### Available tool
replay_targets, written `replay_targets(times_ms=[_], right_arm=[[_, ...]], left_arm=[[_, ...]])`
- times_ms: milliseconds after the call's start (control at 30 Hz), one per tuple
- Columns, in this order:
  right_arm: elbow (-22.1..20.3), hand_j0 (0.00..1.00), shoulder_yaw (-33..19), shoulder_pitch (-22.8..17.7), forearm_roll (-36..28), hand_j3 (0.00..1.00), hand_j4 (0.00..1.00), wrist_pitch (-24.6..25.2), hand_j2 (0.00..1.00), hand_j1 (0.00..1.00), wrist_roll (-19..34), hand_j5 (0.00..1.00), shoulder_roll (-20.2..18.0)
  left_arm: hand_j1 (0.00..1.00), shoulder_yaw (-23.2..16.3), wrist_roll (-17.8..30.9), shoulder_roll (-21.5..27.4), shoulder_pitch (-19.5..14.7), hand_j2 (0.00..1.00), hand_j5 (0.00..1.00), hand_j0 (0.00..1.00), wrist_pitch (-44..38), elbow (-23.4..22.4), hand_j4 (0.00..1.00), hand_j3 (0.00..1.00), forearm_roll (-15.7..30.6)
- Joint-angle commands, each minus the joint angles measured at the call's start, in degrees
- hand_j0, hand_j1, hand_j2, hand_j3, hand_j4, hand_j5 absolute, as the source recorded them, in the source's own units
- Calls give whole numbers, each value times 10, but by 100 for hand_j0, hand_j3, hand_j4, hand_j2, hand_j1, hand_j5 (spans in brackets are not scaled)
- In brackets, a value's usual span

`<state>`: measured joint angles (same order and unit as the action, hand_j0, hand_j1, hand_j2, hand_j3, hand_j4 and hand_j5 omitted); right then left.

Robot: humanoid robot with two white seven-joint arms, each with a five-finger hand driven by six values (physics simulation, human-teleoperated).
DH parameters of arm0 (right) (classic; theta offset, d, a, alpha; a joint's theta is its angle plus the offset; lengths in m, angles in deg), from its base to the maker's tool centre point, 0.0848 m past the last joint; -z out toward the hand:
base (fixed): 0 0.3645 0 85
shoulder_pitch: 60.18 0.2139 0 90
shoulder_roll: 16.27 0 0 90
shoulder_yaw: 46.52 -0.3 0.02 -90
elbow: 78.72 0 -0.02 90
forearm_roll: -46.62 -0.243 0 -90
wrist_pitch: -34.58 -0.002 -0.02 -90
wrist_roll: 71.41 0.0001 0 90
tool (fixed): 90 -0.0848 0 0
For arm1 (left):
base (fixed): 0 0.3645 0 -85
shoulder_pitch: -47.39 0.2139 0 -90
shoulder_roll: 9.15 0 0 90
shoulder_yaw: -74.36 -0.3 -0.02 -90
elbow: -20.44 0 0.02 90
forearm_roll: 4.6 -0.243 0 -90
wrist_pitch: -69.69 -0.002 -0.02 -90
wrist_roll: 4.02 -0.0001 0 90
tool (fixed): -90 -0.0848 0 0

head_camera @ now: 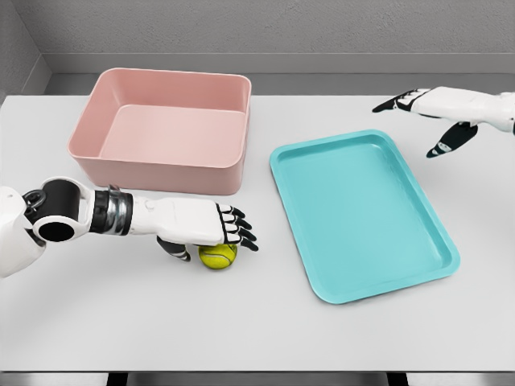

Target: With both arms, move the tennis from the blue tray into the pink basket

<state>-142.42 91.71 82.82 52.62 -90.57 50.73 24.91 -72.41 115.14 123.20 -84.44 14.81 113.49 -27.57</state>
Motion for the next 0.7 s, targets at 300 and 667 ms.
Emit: replay_targets(times_ms=[300, 667], right_arm=[[1, 100, -1, -1, -3, 100, 100, 1, 100, 100, 0, 100, 0], [2, 100, -1, -1, -3, 100, 100, 1, 100, 100, 1, 100, -2]], left_arm=[[100, -1, -3, 0, 3, 100, 100, 100, -1, 6, 100, 100, 6], [100, 0, -3, 2, 7, 100, 100, 100, -1, 6, 100, 100, 6]])
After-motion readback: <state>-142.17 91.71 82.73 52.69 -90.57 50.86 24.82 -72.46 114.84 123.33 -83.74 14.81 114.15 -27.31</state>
